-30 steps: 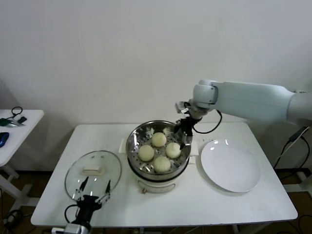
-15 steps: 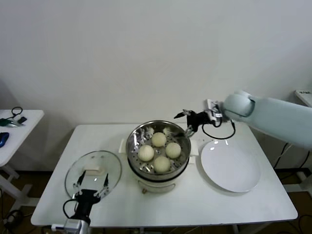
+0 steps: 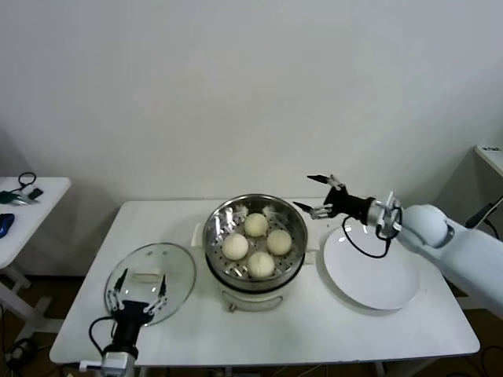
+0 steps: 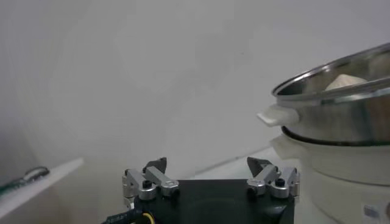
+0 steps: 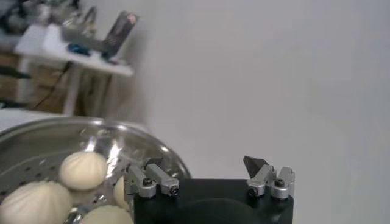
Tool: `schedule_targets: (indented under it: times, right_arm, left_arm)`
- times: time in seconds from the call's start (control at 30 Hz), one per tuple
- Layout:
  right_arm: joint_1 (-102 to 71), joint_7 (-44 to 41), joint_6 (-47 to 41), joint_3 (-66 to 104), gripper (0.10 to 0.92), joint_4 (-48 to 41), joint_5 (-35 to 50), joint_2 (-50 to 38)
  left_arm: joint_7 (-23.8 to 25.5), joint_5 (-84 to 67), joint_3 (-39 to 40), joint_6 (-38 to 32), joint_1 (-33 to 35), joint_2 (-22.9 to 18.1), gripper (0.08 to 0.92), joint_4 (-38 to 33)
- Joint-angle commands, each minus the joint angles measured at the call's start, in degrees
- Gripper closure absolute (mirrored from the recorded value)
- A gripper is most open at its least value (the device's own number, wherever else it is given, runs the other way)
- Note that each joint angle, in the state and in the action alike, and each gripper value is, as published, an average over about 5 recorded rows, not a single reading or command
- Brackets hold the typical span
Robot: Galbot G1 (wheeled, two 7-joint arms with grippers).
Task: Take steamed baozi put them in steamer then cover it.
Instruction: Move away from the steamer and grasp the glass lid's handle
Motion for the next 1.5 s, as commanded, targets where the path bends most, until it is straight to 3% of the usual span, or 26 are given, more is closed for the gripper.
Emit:
schedule_targets:
  times: [0.03,0.4,0.73,1.03,1.5]
  right_arm:
    - [-38.85,5.7,0.96,40.81,0.203,4.42,-3.45,4.41]
    - [-57.98,4.39,-5.25,62.09,0.203,7.95,-11.53,21.84]
    - [-67.9,2.08,-3.72,67.46,0.203,8.8,-12.43,27.36]
    - [-68.17,2.26,-4.03,66.35,0.203,9.72,-14.3,30.23]
    - [-63.25,4.0,-5.2,63.81,0.203,7.65,-15.56,30.89]
  left_arm:
    - [0.44,14.88,-1.39,2.5,0.51,0.04,0.177,-2.45]
    - [1.05,51.75,-2.84,4.4,-0.44,0.7,0.177,-4.0]
    - [2.18,76.27,-0.26,2.74,-5.62,3.75,0.177,4.6]
    - [4.66,79.97,0.45,1.3,-10.9,5.9,0.177,12.91]
    - [-0.88,78.19,0.13,2.51,-16.61,4.26,0.177,22.55]
